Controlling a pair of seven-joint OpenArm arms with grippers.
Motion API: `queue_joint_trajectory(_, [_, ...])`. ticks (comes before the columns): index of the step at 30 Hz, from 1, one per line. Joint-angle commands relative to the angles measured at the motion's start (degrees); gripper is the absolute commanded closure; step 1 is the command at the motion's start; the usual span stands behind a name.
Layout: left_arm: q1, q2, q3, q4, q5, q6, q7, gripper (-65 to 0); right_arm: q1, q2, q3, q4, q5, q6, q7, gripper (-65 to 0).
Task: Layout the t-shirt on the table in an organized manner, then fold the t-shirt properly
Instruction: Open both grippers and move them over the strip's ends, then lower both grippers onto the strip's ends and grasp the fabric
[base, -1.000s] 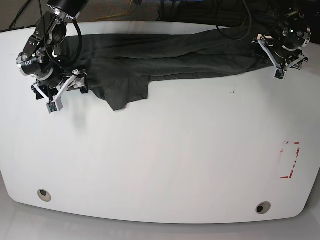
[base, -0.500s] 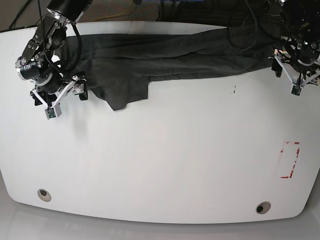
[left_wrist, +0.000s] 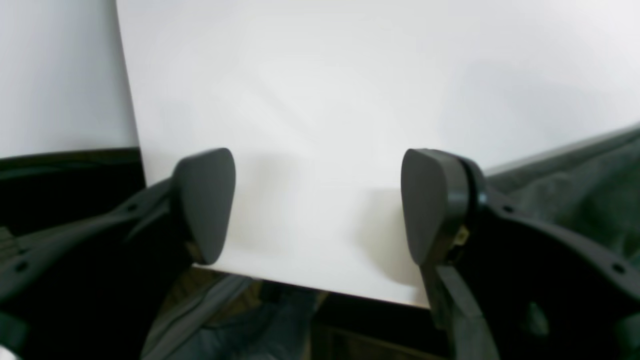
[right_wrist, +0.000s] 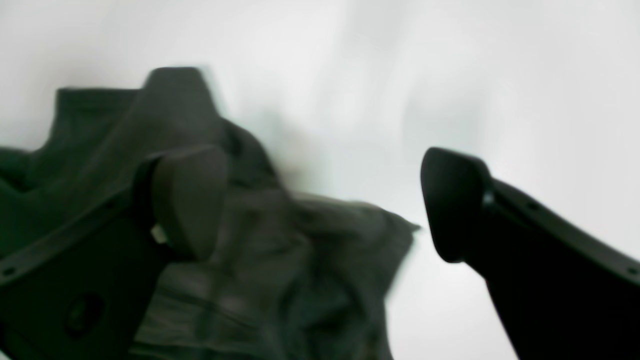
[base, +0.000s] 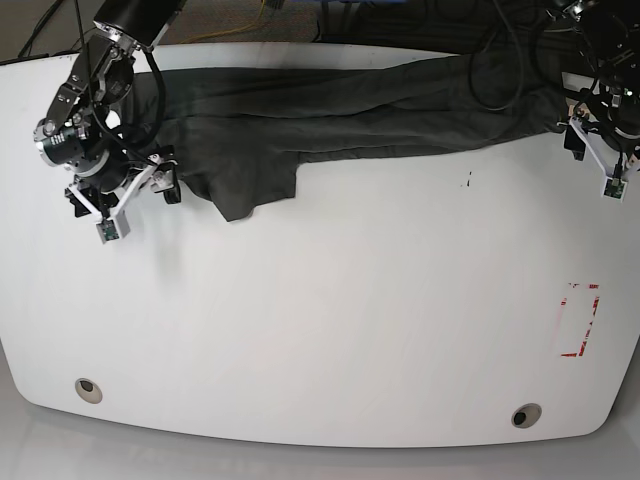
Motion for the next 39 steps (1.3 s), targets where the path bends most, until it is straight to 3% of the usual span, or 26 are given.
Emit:
queue_joint_trajectory(1, [0.1, 1.6, 0.1, 1.4, -1.6, 0.1, -0.6, -40.0, 0.7, 0.5, -3.0, 1.6, 1.1, 0.1, 1.3, -58.3])
queue_joint_trajectory(5, [0.6, 3.5, 0.3, 1.3, -1.7, 0.1, -3.6, -21.8, 0.6, 0.4, -7.4, 2.0, 1.1, 0.1, 2.8, -50.6])
queue_joint_trajectory(8, [0.7, 4.8, 3.5, 1.2, -0.1, 0.1, -8.3, -6.6, 0.5, 0.4, -10.7, 2.0, 1.1, 0.1, 5.4, -38.7])
queue_joint_trajectory(10, [0.7, 5.0, 6.1, 1.2, 2.0, 0.1, -11.3, -2.1, 0.5, 0.4, -12.1, 2.0, 1.1, 0.1, 6.6, -30.9])
queue_joint_trajectory(16, [4.1, 6.1, 14.6, 1.2, 9.6, 0.1, -23.4, -2.1, 0.5, 0.5, -15.6, 1.9, 0.7, 0.1, 7.4, -5.5])
queue_joint_trajectory(18, [5.0, 6.8, 16.2, 1.2, 10.7, 0.1, -27.8, -2.1, 0.5, 0.7, -16.8, 1.9, 0.7, 0.1, 7.5, -0.8])
queue_joint_trajectory(25, [10.6, 8.7, 22.8, 1.0, 17.7, 0.1, -42.9, -2.1, -2.5, 2.0, -22.0, 2.1, 0.7, 0.1, 7.6, 0.0])
queue_joint_trajectory(32, [14.9, 8.5, 24.6, 1.0, 19.8, 0.1, -44.9, -2.1, -5.7, 5.0, -28.5, 2.1, 0.8, 0.1, 9.4, 0.0])
queue_joint_trajectory(39, [20.7, 8.3, 24.1, 1.1, 19.7, 0.1, -44.9, -2.1, -9.0, 6.8, -28.8, 2.0, 0.7, 0.1, 9.9, 0.0])
